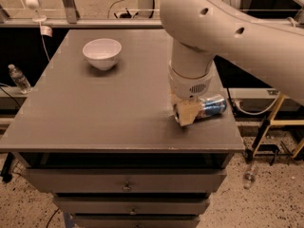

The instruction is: Place redbull can upright

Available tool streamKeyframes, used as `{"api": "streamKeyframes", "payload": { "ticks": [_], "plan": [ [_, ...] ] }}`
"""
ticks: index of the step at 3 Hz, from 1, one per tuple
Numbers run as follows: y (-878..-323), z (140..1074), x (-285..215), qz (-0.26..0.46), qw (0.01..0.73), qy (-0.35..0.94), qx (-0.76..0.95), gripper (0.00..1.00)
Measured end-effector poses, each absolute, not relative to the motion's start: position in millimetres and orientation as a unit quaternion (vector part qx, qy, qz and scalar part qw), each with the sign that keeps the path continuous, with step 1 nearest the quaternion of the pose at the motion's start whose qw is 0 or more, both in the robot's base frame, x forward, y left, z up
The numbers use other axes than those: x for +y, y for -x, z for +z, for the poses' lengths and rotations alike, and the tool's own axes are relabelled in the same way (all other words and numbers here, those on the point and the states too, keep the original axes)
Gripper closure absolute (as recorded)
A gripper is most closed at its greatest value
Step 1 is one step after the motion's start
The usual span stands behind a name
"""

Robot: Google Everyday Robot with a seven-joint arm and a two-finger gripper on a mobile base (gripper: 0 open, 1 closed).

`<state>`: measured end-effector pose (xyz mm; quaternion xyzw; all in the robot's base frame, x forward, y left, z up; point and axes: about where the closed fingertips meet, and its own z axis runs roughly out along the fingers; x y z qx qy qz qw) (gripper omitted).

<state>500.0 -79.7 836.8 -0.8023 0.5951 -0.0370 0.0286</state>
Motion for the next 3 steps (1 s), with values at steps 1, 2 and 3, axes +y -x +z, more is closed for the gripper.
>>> {"api": "streamKeyframes", "payload": {
  "ticks": [1,2,3],
  "plan": [
    [-504,847,-85,0.014,0.068,0.796,0.602,1.0],
    [-511,889,-91,0.067,0.146,0.784,0.6,1.0],
    [-516,944,-104,0.115,0.218,0.764,0.596,1.0]
  ]
}}
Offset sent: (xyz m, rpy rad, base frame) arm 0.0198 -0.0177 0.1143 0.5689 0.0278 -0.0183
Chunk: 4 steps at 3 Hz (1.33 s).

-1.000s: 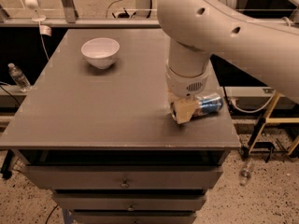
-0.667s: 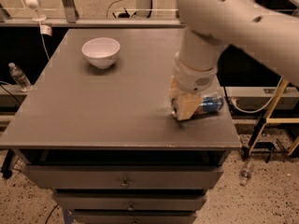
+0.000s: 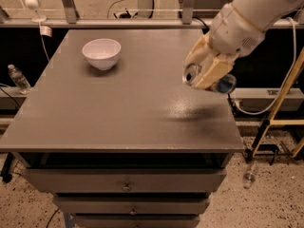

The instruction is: Place redbull can upright

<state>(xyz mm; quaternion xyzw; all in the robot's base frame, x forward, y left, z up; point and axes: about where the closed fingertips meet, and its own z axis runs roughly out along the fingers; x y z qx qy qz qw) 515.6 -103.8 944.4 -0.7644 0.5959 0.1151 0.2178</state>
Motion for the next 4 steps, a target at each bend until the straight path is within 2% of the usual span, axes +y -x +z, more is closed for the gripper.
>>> {"api": "streamKeyframes", "payload": {
  "ticks": [1,2,4],
  "plan": [
    [-522,990,-98,0.114,0.27,0.758,0.582,1.0],
    [-527,983,-99,0.115,0.28,0.746,0.594,1.0],
    [-542,1001,-77,0.189,0.374,0.672,0.611,1.0]
  ]
}}
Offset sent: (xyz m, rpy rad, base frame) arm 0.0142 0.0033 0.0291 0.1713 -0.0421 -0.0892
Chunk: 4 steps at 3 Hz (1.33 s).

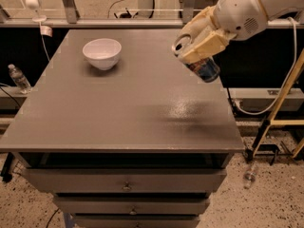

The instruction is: Place redbull can upright

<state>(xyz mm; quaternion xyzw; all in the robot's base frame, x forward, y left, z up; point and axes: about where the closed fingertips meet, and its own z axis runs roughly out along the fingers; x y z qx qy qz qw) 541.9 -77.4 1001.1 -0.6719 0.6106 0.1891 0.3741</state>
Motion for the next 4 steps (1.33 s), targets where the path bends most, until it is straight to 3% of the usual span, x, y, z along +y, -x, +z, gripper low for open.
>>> {"api": "streamKeyframes", "payload": {
  "ticks": [2,4],
  "plan": [
    [-548,999,-62,0.303,0.496,0.544,0.605,1.0],
    [-558,987,-63,0.341,0.565,0.471,0.585,1.0]
  ]
}}
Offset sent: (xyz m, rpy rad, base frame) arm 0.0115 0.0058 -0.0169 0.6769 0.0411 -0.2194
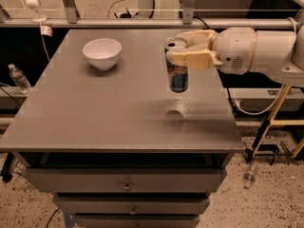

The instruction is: Place redbull can upright

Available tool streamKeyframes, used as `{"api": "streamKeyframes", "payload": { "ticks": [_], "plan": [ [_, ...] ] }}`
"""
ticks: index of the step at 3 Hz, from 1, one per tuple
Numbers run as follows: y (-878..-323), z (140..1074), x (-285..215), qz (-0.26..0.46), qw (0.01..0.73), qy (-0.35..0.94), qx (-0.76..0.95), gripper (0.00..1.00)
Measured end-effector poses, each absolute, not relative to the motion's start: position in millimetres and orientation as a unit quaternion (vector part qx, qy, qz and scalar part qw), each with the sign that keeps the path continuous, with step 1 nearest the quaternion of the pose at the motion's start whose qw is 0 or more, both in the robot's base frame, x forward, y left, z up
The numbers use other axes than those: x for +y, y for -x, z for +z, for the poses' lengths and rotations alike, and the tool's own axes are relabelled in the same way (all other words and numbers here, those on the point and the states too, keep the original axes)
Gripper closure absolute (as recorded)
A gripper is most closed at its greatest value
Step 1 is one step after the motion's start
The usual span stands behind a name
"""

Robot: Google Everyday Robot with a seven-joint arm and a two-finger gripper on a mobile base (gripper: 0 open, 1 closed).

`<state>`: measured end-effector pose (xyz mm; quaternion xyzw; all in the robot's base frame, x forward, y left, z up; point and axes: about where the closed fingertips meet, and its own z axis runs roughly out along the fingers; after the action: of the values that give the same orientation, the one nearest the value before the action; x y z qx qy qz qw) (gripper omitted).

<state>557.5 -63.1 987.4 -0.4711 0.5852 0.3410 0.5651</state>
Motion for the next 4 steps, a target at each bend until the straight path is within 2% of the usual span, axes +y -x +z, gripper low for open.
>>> {"api": "streamKeyframes", "payload": {
  "ticks": [4],
  "plan": [
    [-581,939,-86,0.38,0.603,0.402,0.575,1.0]
  ]
}}
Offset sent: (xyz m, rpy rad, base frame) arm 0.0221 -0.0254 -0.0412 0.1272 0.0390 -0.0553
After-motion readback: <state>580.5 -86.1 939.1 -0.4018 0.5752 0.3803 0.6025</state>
